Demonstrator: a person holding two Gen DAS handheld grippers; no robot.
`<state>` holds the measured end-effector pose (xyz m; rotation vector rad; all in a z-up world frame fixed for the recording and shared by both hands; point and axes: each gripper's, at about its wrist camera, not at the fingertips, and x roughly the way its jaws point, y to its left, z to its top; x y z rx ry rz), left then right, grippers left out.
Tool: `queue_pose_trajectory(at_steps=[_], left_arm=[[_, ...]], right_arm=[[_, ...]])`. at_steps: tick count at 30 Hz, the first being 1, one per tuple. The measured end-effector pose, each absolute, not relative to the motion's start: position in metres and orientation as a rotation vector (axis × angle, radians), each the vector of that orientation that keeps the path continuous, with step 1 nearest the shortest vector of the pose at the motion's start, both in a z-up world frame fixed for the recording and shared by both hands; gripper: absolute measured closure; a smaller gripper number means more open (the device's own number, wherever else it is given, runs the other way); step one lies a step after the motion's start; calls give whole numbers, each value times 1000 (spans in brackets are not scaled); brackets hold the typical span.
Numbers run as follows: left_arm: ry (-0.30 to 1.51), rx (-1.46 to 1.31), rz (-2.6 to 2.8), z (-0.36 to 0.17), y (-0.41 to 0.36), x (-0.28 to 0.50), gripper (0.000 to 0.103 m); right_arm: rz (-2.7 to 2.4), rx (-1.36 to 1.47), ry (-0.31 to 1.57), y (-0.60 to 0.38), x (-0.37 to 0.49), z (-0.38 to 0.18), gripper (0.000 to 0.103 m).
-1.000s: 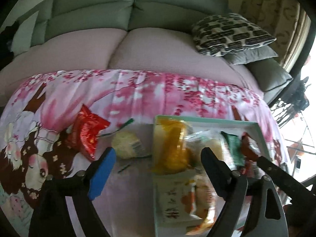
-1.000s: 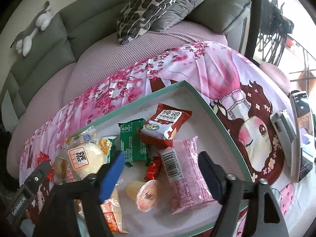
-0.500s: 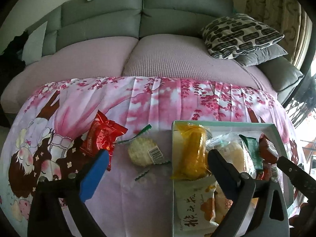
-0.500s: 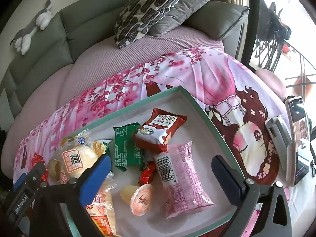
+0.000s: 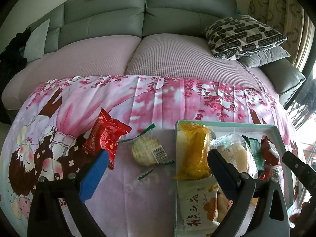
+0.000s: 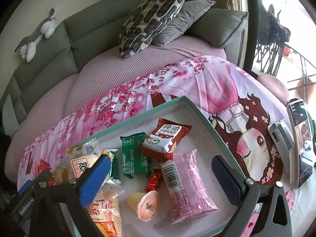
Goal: Organize snacks
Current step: 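Open both tools over the tray and withdraw toward the remaining snacks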
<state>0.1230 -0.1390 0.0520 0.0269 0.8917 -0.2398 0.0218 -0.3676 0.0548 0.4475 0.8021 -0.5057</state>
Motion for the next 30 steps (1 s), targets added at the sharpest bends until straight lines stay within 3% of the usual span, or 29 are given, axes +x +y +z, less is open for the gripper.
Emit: queue_pose_trajectory(at_steps=[30], left_arm=[[876,-91,19,67,14,133,3]], right_arm=[[-290,267,845,-237,73,67,0]])
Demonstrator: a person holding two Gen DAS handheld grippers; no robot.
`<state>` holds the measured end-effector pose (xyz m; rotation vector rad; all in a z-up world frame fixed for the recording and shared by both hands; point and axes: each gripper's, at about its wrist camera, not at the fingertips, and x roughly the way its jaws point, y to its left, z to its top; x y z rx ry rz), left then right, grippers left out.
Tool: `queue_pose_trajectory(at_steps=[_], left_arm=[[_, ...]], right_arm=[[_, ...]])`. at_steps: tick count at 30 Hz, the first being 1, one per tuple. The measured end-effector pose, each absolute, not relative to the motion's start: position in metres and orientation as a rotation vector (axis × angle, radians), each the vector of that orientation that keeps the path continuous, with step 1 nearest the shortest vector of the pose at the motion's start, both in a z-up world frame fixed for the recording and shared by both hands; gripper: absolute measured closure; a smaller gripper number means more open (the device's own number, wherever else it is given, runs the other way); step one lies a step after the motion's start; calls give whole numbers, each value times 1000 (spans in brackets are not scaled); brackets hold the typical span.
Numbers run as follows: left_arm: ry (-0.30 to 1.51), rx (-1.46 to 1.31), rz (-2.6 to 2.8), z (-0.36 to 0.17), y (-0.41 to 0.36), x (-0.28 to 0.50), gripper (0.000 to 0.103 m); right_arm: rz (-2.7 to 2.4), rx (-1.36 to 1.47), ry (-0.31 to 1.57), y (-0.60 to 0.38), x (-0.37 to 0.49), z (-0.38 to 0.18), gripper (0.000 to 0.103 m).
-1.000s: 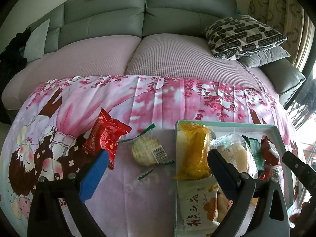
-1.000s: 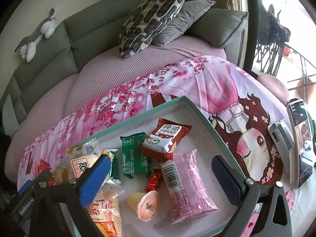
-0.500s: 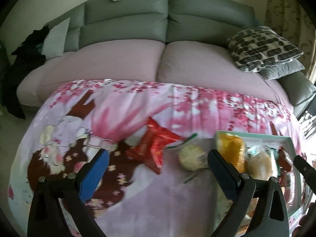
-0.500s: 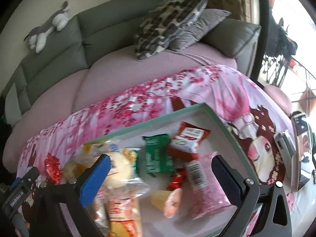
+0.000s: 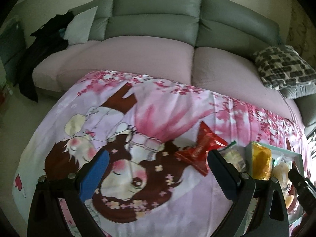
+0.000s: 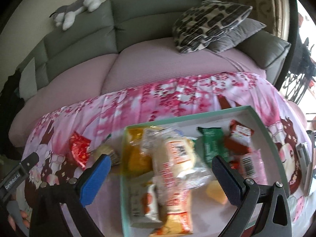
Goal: Organize snacks
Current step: 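Open both tools over the tray and withdraw toward the remaining snacks, then lower the left tool onto the red snack bag and close on it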
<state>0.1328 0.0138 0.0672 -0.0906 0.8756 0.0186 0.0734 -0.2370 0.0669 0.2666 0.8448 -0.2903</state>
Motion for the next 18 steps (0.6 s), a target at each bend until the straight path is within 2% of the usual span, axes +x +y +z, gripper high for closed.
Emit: queue_pose_trajectory(at_steps=[10,18], left_arm=[[872,-182,66,60,63,139,3],[895,-207,-82,40,42,163,3]], right_arm=[[-121,211,869,-178,97,52,0],[-138,194,902,-183,116,37,2]])
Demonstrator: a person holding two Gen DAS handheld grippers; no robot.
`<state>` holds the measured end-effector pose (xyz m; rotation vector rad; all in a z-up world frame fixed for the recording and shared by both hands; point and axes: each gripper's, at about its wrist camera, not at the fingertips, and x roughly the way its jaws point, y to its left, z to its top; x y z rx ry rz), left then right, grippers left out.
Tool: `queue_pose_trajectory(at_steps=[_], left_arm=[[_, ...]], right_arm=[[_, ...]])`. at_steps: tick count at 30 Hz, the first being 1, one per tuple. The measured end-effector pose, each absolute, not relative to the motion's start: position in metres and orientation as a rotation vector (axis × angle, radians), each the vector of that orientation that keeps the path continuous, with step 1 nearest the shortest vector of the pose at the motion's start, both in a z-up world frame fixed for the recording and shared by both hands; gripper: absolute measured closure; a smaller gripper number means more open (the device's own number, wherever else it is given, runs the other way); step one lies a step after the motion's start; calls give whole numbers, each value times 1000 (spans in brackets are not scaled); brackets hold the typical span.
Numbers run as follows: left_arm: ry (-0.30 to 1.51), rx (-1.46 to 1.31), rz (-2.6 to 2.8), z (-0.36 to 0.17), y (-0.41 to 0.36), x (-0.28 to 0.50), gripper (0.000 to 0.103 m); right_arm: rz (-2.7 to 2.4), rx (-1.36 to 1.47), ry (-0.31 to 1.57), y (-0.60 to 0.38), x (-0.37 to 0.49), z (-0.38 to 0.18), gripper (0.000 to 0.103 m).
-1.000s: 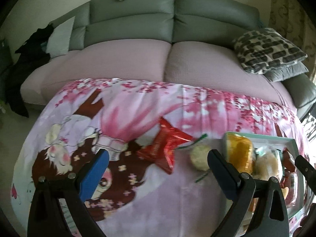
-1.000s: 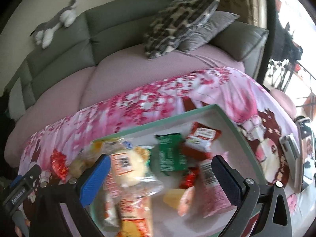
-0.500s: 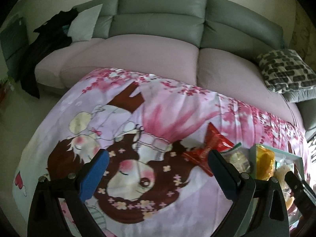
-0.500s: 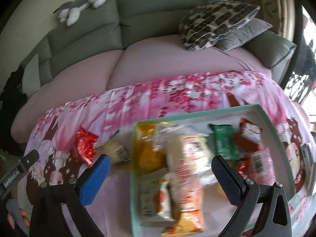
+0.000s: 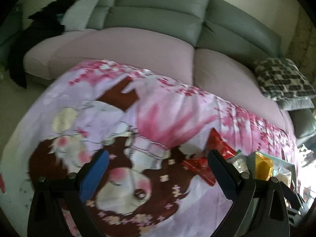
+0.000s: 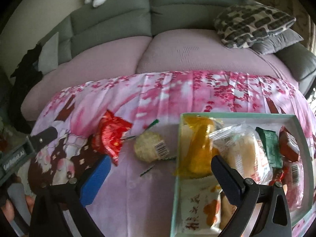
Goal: Organize snacks
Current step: 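Lower the left tool onto the red snack bag and close on it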
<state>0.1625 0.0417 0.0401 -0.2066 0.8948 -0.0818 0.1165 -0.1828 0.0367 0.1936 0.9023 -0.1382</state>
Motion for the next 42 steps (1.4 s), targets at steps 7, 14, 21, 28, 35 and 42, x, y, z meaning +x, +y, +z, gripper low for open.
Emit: queue_pose_trajectory(at_steps=[7,14,21,28,35,42], left_arm=[[913,-131,-157,30,15,181,3],[940,-100,-234,23,-3,190,3],[968,-55,-281,13,-20,193,5],[1005,-56,-330,-3,-31,197,35],[1014,-96,-374,-7,-31,199,63],[1054,-99,-325,-4,-25,198,67]], right_arm=[[-181,175,915,-198,132,34,6],[-169,148,924,-196,148,28,9],[-191,162,928,-207,147,26,9],[-201,172,928,-212,145,26,9],[-204,188,917,-212,145,28,10],[-153,165,890,-198,145,33,15]])
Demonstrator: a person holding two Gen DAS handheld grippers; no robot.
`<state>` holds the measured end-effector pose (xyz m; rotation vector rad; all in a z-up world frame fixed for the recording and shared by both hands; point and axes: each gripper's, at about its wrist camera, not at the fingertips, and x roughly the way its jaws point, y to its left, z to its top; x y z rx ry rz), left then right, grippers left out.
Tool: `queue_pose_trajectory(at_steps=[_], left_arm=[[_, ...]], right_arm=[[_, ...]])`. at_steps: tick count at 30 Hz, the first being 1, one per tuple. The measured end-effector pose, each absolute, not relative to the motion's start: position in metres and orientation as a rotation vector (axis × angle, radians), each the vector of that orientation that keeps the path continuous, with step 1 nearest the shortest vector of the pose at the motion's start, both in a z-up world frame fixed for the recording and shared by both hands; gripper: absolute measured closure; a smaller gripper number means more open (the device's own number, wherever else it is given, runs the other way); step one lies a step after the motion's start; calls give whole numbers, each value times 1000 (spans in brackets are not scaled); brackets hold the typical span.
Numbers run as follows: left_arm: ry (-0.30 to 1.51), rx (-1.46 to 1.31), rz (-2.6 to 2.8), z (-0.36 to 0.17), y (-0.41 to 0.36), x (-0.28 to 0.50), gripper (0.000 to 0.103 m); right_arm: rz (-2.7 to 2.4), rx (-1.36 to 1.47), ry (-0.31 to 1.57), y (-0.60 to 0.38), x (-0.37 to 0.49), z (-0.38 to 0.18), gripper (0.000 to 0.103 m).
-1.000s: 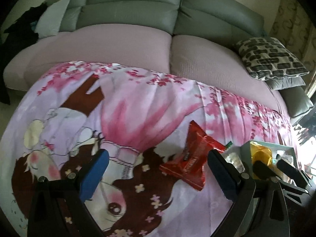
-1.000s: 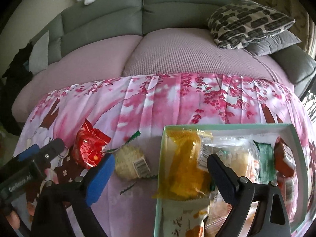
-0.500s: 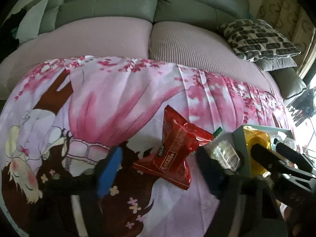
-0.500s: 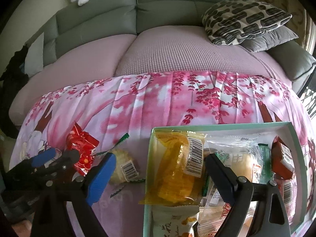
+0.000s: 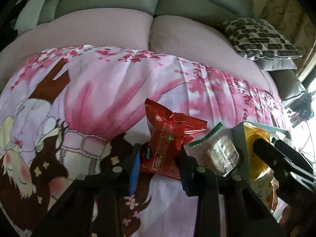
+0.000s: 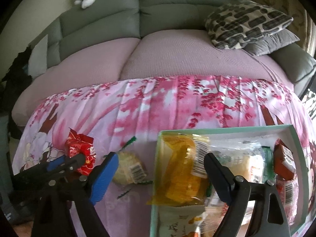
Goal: Organize snacks
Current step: 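Lower the left tool onto the red snack bag and close on it, then grasp the round cracker with green ties using the right tool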
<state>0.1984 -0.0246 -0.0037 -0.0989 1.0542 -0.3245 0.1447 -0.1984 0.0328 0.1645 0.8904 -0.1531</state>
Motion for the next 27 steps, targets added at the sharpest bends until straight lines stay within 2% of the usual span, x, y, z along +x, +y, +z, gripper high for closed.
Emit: queue_pose_trajectory(at_steps=[3,7,17,27], left_arm=[[1073,-96,-276,-4,-14,198,67],[1088,-115,-239,-4,1,199,67],[1098,-125,-184,-3,25,199,67],[1099,-118,-188,-4,24,200,67]], right_arm=[[-97,148,890,-185,148,32,20],[-28,132,919,-166,154,24,34],[15,46,1001,-147,178,-5,36],[27,32,1038,-151,188,-8,38]])
